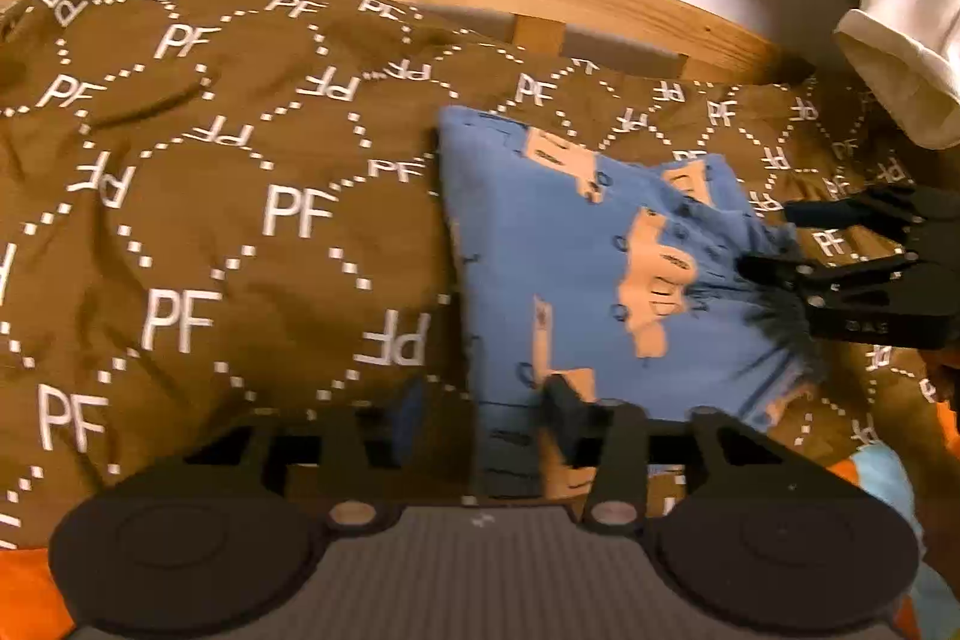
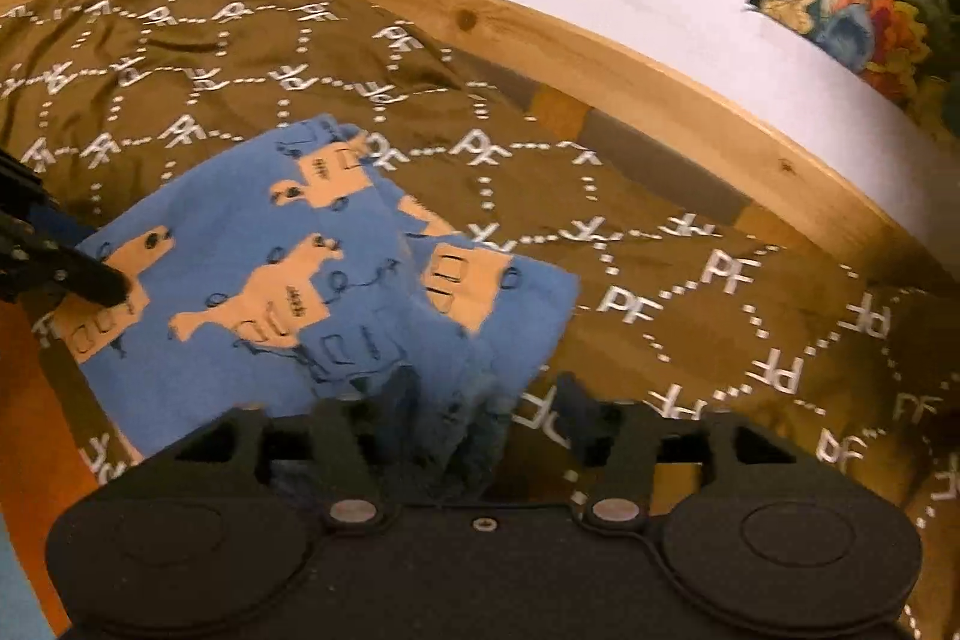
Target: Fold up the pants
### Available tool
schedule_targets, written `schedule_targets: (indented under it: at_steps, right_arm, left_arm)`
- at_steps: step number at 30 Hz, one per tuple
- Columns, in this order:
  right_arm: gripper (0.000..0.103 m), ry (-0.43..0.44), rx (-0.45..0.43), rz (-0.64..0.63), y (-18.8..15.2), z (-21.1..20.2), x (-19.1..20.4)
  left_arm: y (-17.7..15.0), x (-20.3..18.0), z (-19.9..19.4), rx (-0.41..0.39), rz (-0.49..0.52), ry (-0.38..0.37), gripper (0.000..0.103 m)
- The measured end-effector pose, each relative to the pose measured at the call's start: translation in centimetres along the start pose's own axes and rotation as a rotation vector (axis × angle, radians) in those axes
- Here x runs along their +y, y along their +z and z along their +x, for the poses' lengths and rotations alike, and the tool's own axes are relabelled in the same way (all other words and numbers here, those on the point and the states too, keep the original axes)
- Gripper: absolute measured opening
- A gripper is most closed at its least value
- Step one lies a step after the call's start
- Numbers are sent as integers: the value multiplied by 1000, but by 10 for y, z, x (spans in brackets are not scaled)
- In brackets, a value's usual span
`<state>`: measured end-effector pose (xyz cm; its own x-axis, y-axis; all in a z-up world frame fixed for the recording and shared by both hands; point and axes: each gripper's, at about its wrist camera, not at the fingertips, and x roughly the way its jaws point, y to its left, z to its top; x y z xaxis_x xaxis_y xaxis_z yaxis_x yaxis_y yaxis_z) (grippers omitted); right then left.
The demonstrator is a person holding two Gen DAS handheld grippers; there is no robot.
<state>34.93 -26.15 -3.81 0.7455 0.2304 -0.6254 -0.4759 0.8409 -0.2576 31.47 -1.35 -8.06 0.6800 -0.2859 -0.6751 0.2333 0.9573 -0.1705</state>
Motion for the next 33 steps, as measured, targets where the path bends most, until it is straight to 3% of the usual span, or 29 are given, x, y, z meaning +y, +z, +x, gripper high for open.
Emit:
schedule_targets:
  at_steps: [3, 8, 11, 25, 33]
  right_arm:
    - [80, -24, 1, 61, -4, -1, -6]
    - [101, -48, -11, 103, -10, -12, -12]
    - [102, -55, -36, 74, -14, -23, -9]
    - [102, -102, -106, 135, -11, -76, -2]
    - [102, -95, -200, 335, -40, -106, 12]
  left_arm:
    - [-1, 3, -1, 5, -10, 11, 63]
    - [-2, 3, -15, -53, -19, 26, 93]
    - [2, 0, -24, -81, -26, 17, 100]
    - [-2, -30, -53, -173, -14, 32, 103]
    - [-20, -40, -70, -194, 18, 41, 103]
